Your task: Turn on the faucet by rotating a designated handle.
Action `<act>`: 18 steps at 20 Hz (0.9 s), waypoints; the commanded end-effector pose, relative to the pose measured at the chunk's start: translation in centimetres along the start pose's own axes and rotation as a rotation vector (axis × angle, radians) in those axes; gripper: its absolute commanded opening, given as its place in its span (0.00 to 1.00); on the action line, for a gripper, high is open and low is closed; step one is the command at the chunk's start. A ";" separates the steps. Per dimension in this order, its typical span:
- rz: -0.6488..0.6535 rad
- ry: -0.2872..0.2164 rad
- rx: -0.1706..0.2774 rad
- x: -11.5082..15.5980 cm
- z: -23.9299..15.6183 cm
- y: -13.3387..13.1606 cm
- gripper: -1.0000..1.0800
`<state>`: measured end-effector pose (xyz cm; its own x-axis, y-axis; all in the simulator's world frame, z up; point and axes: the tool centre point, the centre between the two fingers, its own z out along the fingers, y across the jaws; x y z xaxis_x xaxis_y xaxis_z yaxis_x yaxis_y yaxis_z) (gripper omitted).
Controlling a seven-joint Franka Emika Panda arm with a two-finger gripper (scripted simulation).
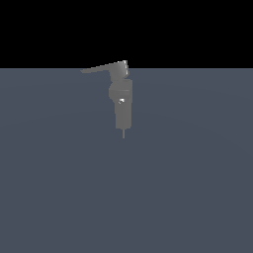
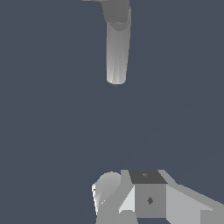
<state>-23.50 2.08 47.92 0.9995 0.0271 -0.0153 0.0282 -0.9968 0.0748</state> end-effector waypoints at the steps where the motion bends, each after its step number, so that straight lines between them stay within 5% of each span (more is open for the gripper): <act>1: 0.025 -0.004 0.010 0.7 -0.2 -0.1 0.00; 18: 0.391 -0.084 0.111 10.4 -0.6 -1.5 0.00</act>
<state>-14.19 3.72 48.39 0.9444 -0.3190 -0.0794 -0.3209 -0.9470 -0.0125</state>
